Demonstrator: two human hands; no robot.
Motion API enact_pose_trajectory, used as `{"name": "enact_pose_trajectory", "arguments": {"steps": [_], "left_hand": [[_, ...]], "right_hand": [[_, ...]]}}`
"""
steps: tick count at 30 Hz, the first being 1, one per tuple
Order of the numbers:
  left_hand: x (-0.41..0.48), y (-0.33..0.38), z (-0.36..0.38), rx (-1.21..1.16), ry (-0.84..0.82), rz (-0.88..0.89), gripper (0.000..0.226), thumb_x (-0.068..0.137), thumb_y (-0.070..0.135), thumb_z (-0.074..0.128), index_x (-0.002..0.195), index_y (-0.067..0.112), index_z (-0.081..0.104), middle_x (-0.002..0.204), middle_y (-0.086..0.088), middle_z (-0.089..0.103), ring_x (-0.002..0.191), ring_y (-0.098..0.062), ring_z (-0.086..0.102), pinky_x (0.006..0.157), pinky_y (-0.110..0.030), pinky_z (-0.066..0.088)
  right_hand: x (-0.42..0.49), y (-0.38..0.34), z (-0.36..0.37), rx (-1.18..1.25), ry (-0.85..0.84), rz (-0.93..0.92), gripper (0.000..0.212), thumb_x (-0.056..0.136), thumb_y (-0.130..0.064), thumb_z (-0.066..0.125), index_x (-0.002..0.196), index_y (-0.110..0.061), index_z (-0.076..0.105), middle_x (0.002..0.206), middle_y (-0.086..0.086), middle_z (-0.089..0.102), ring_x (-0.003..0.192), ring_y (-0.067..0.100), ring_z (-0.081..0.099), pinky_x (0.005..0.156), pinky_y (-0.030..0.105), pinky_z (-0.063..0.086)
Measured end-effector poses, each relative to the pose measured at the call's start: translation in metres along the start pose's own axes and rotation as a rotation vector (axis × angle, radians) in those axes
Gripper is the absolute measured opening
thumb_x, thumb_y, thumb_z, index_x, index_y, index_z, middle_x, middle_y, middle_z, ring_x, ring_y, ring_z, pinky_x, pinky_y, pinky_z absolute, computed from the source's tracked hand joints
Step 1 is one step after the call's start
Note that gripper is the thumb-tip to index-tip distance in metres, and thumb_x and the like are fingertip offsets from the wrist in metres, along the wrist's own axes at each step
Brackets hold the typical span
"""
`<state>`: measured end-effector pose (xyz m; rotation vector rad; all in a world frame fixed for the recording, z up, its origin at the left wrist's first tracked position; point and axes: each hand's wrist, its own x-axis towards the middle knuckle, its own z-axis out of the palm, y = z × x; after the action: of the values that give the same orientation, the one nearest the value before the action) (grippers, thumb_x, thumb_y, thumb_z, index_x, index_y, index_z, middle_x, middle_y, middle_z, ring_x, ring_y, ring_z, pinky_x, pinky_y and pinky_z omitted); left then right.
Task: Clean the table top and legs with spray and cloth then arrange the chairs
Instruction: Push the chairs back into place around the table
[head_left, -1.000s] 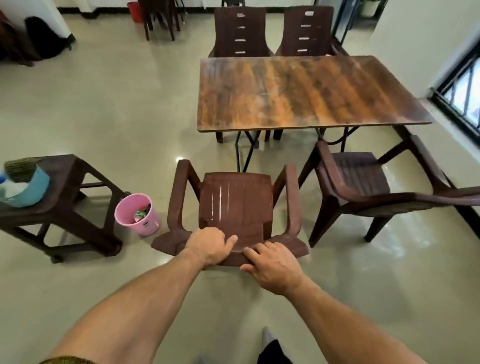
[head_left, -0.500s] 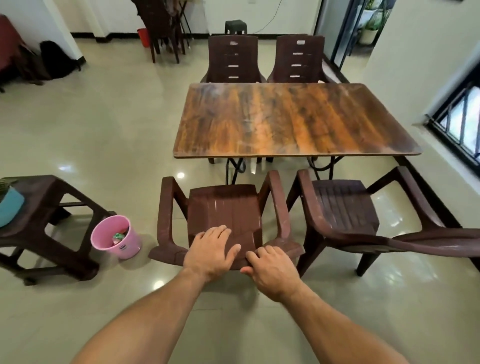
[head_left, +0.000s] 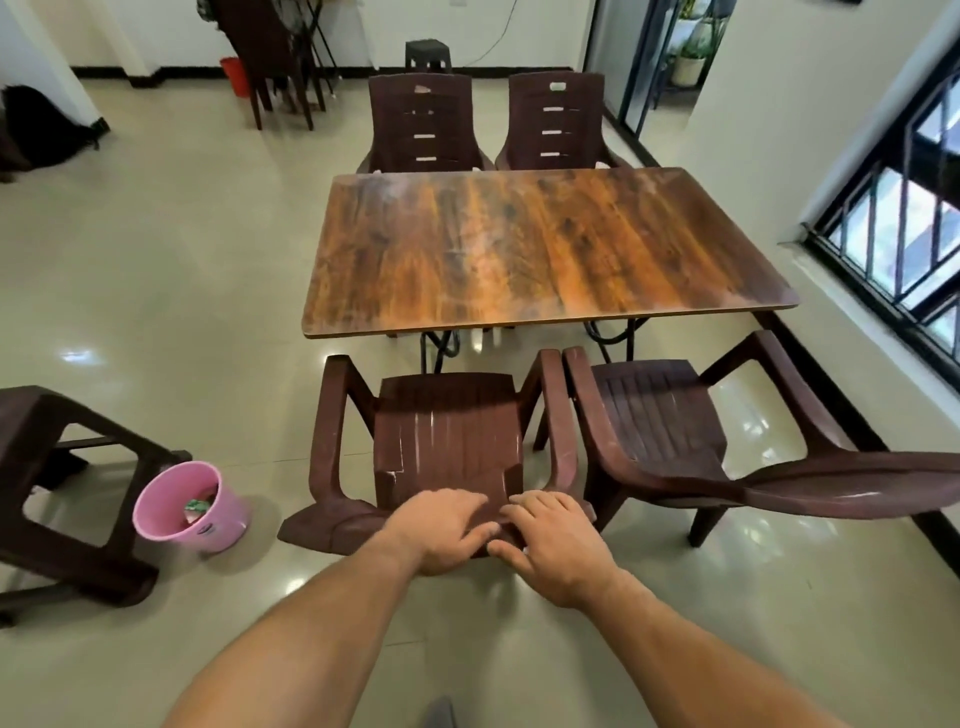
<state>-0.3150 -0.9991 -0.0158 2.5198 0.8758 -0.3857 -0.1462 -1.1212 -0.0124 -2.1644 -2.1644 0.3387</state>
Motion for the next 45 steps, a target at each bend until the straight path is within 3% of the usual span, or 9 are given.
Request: {"name": "enact_pose_trajectory", "arguments": {"steps": [4,7,10,13,16,20,28,40,45], "left_hand": [[0.028,0.056,-0.003,-0.127,-0.021,0.124,0.05,0.096,0.056,0.039,0.131,0.025,0.055,0.131,-0.002,0.064,0.118,-0.027,0.06,0.1,-0.043,0.049],[0.042,0.086,-0.001,0.022,-0.074,0.068,0.057,0.09,0.063,0.044,0.125,0.02,0.056,0.123,-0.006,0.067,0.111,-0.031,0.064,0.093,-0.044,0.053],[0.049,0.103,-0.004,0.196,-0.1,-0.009,0.041,0.087,0.039,0.054,0.12,0.016,0.057,0.119,-0.012,0.067,0.107,-0.037,0.065,0.092,-0.044,0.053],[0.055,0.119,-0.012,0.272,-0.091,-0.059,0.031,0.086,0.03,0.051,0.112,0.016,0.061,0.115,-0.013,0.068,0.104,-0.038,0.066,0.089,-0.042,0.051],[0.075,0.14,-0.018,0.294,-0.067,-0.116,0.028,0.088,0.026,0.05,0.11,0.016,0.062,0.115,-0.012,0.069,0.103,-0.037,0.067,0.089,-0.042,0.052],[0.097,0.16,-0.015,0.248,-0.069,-0.148,0.029,0.088,0.021,0.049,0.114,0.013,0.061,0.118,-0.013,0.067,0.107,-0.038,0.065,0.093,-0.044,0.052],[0.078,0.154,0.007,0.103,-0.085,-0.217,0.038,0.087,0.019,0.047,0.123,0.017,0.059,0.119,-0.01,0.067,0.109,-0.034,0.064,0.097,-0.044,0.052],[0.066,0.164,0.018,0.034,-0.076,-0.263,0.048,0.086,0.023,0.047,0.134,0.02,0.056,0.124,-0.008,0.066,0.113,-0.032,0.063,0.101,-0.042,0.052],[0.064,0.169,0.009,0.04,-0.12,-0.275,0.04,0.085,0.022,0.051,0.125,0.021,0.058,0.118,-0.008,0.068,0.108,-0.032,0.065,0.097,-0.043,0.054]], "right_hand": [[-0.025,0.054,-0.004,-0.011,-0.026,0.051,0.078,0.094,-0.073,0.025,0.151,-0.022,0.038,0.159,0.0,0.035,0.148,0.017,0.026,0.123,0.035,0.018],[-0.042,0.101,-0.014,-0.005,-0.047,0.14,0.087,0.092,-0.078,0.027,0.155,-0.018,0.031,0.162,0.001,0.028,0.151,0.017,0.02,0.124,0.035,0.011],[-0.053,0.144,-0.02,-0.138,-0.067,0.294,0.075,0.096,-0.064,0.037,0.155,-0.018,0.031,0.162,0.003,0.027,0.151,0.022,0.018,0.125,0.043,0.012],[-0.067,0.199,-0.029,-0.301,-0.035,0.523,0.058,0.086,-0.032,0.055,0.141,-0.014,0.047,0.148,0.009,0.044,0.141,0.029,0.032,0.114,0.046,0.028],[-0.079,0.23,-0.04,-0.241,-0.032,0.636,0.031,0.081,-0.033,0.059,0.109,-0.02,0.055,0.115,0.004,0.064,0.111,0.026,0.057,0.092,0.04,0.039],[-0.079,0.242,-0.043,-0.205,-0.125,0.424,0.004,0.094,-0.026,0.049,0.098,-0.026,0.05,0.107,-0.002,0.068,0.099,0.022,0.067,0.081,0.036,0.048],[-0.072,0.254,-0.047,-0.215,-0.202,0.278,0.025,0.097,-0.006,0.039,0.113,-0.015,0.057,0.114,0.005,0.068,0.105,0.029,0.066,0.083,0.04,0.049],[-0.077,0.255,-0.046,-0.251,-0.232,0.142,0.028,0.097,-0.003,0.042,0.114,-0.011,0.062,0.108,0.008,0.071,0.1,0.031,0.068,0.082,0.042,0.051],[-0.076,0.253,-0.046,-0.226,-0.224,0.159,0.028,0.096,-0.003,0.043,0.113,-0.012,0.063,0.109,0.007,0.071,0.101,0.03,0.068,0.083,0.042,0.053]]}}
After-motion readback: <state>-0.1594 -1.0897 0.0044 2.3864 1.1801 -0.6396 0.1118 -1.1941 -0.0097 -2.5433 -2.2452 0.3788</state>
